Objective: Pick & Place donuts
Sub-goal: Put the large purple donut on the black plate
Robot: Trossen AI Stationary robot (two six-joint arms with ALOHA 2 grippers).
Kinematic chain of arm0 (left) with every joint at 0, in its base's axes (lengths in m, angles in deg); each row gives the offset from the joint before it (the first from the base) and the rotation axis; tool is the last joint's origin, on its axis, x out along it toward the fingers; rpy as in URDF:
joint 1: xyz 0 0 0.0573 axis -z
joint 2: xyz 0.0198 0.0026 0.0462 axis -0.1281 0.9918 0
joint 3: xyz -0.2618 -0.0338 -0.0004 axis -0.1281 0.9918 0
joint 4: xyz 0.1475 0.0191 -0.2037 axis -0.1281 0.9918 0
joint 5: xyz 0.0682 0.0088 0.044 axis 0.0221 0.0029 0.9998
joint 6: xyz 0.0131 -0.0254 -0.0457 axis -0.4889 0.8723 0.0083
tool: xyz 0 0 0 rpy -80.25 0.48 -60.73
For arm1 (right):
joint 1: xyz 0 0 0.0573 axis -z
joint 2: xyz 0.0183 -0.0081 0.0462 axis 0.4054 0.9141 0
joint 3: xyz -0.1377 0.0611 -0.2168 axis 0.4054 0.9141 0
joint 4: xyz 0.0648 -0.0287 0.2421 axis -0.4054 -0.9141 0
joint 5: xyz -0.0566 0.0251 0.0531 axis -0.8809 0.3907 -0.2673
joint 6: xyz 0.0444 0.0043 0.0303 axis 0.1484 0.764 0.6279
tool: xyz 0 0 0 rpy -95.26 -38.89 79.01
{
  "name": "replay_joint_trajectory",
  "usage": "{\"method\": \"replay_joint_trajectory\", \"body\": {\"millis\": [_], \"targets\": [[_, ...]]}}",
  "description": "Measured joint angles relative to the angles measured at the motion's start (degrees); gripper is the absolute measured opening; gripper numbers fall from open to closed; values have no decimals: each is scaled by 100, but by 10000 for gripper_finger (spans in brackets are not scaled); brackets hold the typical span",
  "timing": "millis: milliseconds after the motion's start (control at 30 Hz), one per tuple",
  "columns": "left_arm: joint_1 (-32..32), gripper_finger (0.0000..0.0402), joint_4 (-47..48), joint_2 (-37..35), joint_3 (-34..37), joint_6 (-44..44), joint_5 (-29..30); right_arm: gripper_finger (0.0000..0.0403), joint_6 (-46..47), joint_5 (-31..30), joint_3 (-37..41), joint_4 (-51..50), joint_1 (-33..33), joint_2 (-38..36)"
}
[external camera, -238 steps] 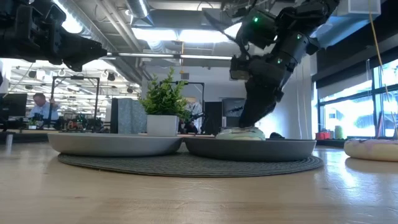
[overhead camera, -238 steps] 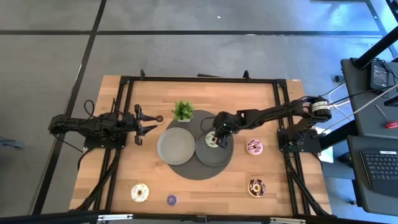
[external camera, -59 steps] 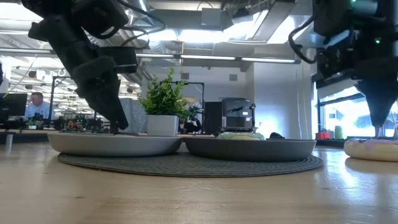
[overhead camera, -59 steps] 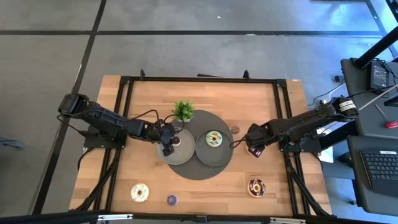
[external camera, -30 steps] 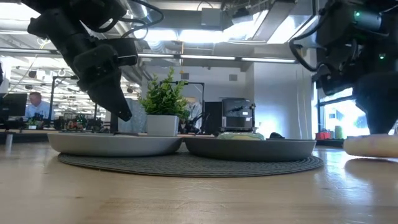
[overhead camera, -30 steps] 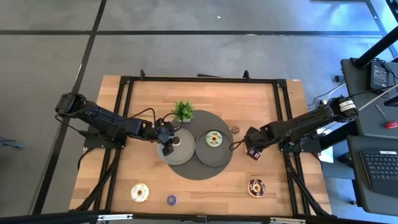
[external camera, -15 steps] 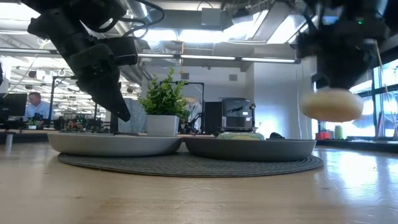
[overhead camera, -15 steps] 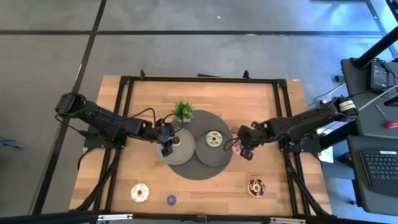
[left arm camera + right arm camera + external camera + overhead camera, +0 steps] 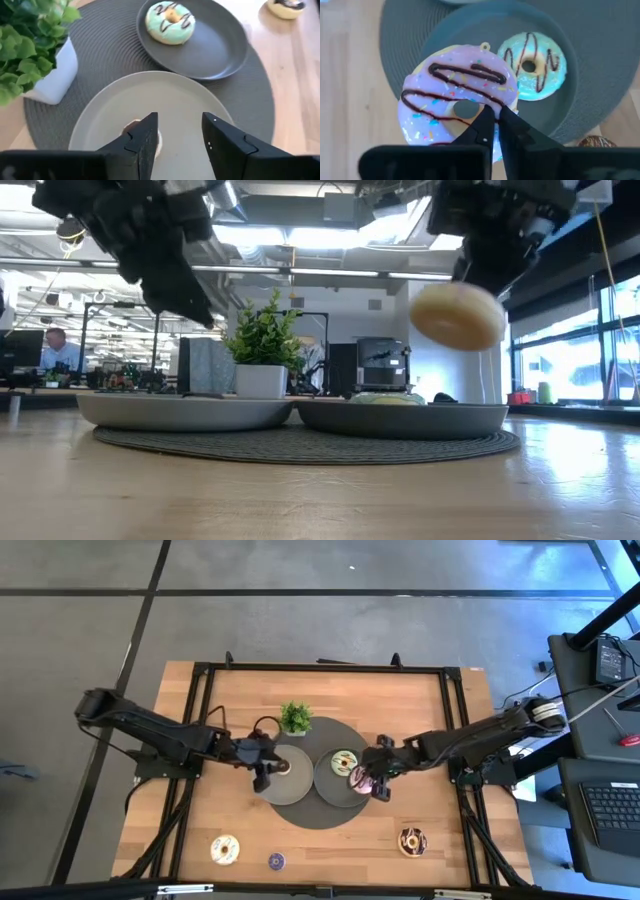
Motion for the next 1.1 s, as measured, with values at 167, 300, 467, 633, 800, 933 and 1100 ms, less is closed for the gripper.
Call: {"method": "replay_joint_trajectory", "body": {"millis": [167,300,467,633,800,933,1100], "targets": [[235,152,25,-216,-2,2,-2,28,-239,3,-282,-37,0,628],[424,151,20,-215,-2,46,-15,29,-360,3,-480,-111,0,1007],[606,148,8,-191,-2,52,20,29,-361,5,-537,-159,0,1325],[729,152,-10,-191,-2,52,26,30,-359,11,-537,-200,0,1501],[812,150,-678,-79,-1,50,27,30,-359,18,-537,-238,0,1547],[887,148,-1176,59,-2,-238,24,30,-361,18,-537,-246,0,1553],[999,152,-1292,247,-2,-445,22,31,-378,18,-537,-253,0,1553]]}}
